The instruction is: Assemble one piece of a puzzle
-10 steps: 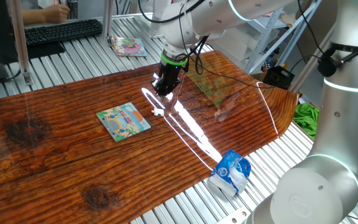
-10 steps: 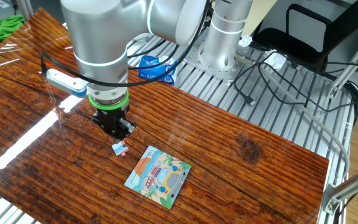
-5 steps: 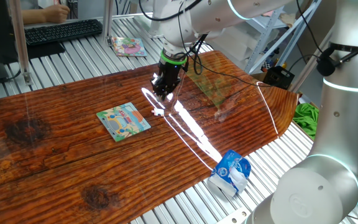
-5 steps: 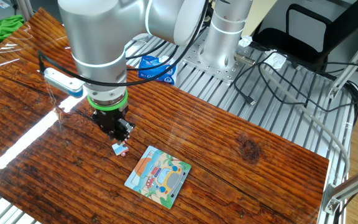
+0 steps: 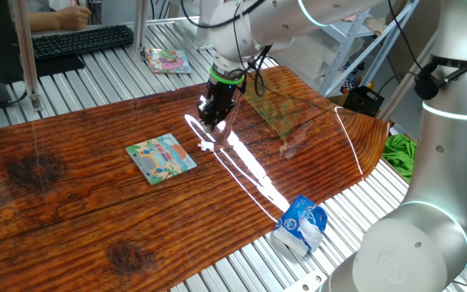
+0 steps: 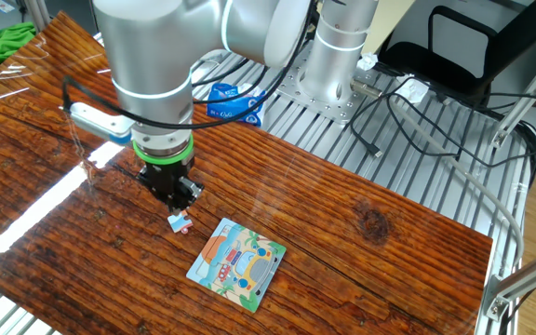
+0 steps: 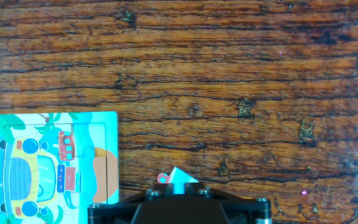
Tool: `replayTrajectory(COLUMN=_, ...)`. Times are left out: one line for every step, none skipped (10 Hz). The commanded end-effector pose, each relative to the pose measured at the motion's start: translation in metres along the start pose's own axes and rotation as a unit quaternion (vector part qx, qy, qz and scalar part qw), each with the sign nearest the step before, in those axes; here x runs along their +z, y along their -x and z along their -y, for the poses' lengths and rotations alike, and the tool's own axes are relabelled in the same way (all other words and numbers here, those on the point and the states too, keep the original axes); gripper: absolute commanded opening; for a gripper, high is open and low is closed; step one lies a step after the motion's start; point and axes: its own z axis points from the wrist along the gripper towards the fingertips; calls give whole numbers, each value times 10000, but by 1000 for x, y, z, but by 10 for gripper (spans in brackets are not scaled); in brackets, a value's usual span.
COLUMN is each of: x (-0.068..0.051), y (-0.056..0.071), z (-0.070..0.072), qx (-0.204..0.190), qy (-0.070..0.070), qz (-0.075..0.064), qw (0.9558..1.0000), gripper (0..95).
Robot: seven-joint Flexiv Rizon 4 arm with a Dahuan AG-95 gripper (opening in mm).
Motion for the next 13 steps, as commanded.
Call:
replayTrajectory(x=0, y=1, z=0, qx=28, qy=21, qz=-10, qw=10000, gripper=0)
replayTrajectory(x=0, y=1, z=0, qx=23, qy=22, qz=-14, qw=10000, gripper=0)
replayTrajectory(x=0, y=1, z=1, qx=21, qy=27, qz=-11, qw=10000, gripper=0)
replayTrajectory(x=0, y=1, z=1, qx=-23, qy=54, qz=8, qw=10000, gripper=0)
replayTrajectory(x=0, y=1, z=1, qx=-80, qy=93, qz=12, qw=9999, gripper=0)
replayTrajectory(x=0, y=1, z=1, qx=-118, qy=105, qz=-1, qw=9999, gripper=0)
replayTrajectory(x=0, y=1, z=1, qx=-147, qy=119, qz=-54, qw=9998, gripper=0)
replayTrajectory(x=0, y=1, z=1, qx=-140, qy=121, qz=-95, qw=9998, gripper=0)
replayTrajectory(x=0, y=1, z=1, qx=-102, qy=101, qz=-94, qw=9999, gripper=0)
replayTrajectory(x=0, y=1, z=1, qx=-59, qy=61, qz=-103, qw=9999, gripper=0)
replayTrajectory(x=0, y=1, z=1, qx=-43, qy=44, qz=-155, qw=9999, gripper=0)
replayTrajectory(x=0, y=1, z=1, qx=-62, qy=16, qz=-216, qw=9997, gripper=0)
replayTrajectory(x=0, y=1, z=1, qx=-8, qy=20, qz=-308, qw=9995, gripper=0)
